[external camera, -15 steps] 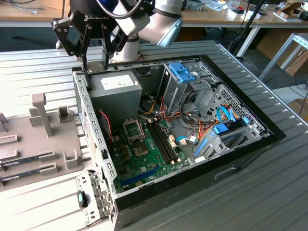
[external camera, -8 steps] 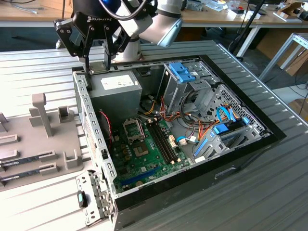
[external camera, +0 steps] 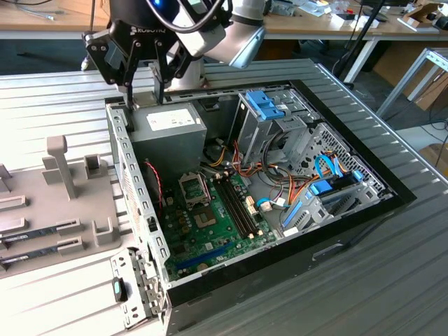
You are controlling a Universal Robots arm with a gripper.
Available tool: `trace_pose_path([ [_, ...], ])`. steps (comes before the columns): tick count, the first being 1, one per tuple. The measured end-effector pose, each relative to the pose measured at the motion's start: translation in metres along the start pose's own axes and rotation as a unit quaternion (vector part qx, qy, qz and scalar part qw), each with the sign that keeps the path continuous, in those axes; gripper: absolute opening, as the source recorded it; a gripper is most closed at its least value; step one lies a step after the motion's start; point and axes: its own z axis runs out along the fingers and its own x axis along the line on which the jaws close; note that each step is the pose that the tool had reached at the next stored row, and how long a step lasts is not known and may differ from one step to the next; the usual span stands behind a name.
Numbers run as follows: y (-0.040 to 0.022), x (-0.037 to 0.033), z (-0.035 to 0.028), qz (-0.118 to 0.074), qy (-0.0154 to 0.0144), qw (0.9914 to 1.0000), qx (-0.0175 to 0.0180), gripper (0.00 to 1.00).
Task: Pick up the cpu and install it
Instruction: 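Pick up the cpu and move it towards the insertion slot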
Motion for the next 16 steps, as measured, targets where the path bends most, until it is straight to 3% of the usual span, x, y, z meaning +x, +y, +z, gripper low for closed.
trace_pose_path([
  [9, -0.0049, -0.0033, 0.0013, 0.0, 0.0001, 1.0, 0.0001, 0.47],
  [16, -0.0094, -0.0096, 0.0033, 0.0, 0.0001, 1.0, 0.0001, 0.47],
])
